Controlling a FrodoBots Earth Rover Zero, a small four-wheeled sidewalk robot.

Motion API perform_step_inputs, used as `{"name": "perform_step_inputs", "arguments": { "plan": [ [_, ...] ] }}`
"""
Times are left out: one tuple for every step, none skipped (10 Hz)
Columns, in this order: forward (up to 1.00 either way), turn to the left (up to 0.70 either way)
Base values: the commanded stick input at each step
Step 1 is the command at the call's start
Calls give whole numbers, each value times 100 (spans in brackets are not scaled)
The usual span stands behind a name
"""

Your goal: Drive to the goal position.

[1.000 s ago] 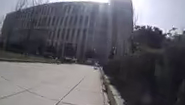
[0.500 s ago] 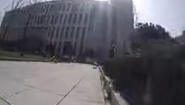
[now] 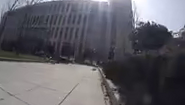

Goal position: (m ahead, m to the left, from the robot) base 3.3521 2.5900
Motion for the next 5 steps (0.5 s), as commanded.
{"name": "perform_step_inputs", "arguments": {
  "plan": [
    [100,0],
    [100,0],
    [100,0],
    [100,0],
    [100,0]
  ]
}}
